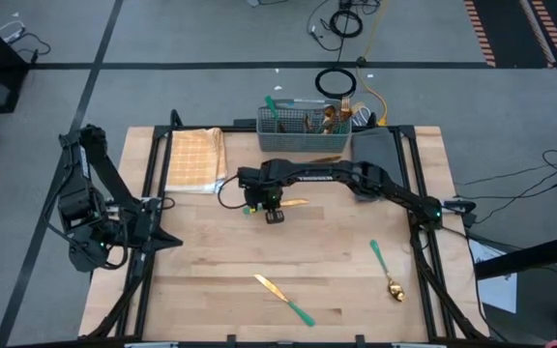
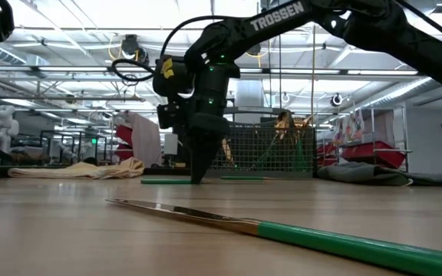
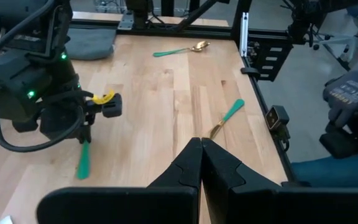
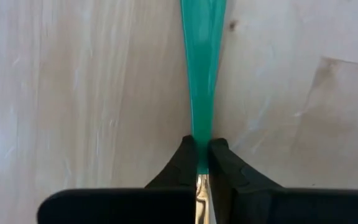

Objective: Sort silverware
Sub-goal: Put the knife into the middle left section of the dish rack

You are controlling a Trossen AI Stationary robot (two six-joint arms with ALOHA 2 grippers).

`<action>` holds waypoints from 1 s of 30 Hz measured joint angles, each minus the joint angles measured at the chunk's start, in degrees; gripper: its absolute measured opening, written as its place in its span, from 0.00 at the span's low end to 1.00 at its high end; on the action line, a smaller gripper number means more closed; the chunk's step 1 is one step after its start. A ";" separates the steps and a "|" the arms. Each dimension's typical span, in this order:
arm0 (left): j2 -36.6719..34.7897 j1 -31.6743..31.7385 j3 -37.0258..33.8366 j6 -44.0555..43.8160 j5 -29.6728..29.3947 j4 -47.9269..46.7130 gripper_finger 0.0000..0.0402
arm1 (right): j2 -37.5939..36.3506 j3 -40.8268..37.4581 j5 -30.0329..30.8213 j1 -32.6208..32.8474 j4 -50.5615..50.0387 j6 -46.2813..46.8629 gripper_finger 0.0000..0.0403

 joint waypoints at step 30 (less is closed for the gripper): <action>1.22 -0.01 0.00 -0.13 0.16 -1.36 0.03 | -6.68 -0.31 0.99 -1.52 20.35 5.63 0.00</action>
